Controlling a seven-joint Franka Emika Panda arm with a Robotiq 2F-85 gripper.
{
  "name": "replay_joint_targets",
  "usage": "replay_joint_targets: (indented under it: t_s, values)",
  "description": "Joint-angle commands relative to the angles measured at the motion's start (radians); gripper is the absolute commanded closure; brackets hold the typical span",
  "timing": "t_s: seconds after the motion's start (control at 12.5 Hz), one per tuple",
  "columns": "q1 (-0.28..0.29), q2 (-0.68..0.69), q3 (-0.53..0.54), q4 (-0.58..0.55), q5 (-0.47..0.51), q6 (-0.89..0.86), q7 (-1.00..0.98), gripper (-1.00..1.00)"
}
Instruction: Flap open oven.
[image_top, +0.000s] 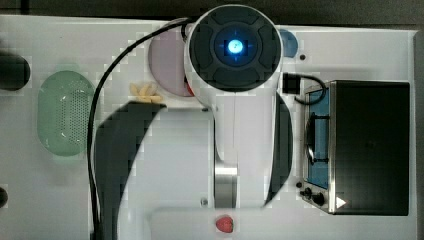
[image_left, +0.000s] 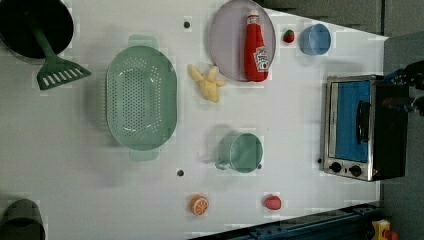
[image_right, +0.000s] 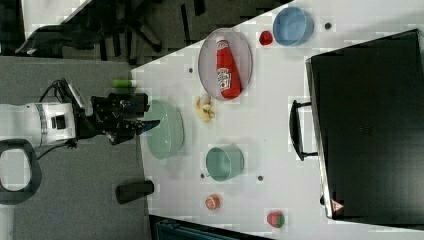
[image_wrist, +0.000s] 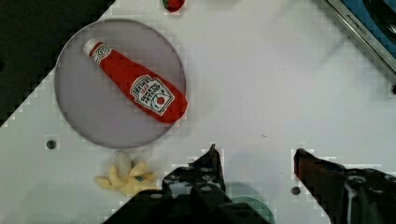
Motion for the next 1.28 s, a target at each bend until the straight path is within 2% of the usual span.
replay_joint_targets:
  t_s: [0.08,0.24,0.56,0.64,1.12,1.2,1.28]
  values:
    - [-0.016,-0.303,-0.062,-0.165,0.016,-0.133,0.024,-0.59]
    - [-0.016,-0.303,-0.061,-0.165,0.016,-0.133,0.024,-1.0]
    - [-0.016,-0.303,-0.061,-0.165,0.016,-0.133,0.024,-1.0]
    - [-0.016,-0.303,-0.061,-0.165,0.016,-0.133,0.024,-0.9]
    - [-0.018,-0.302,-0.067,-0.181,0.016,-0.134,0.021,0.55]
    - [-0.018,-0.302,-0.073,-0.191,0.016,-0.134,0.014,0.65]
    - [-0.019,-0.302,-0.083,-0.205,0.015,-0.134,-0.016,0.65]
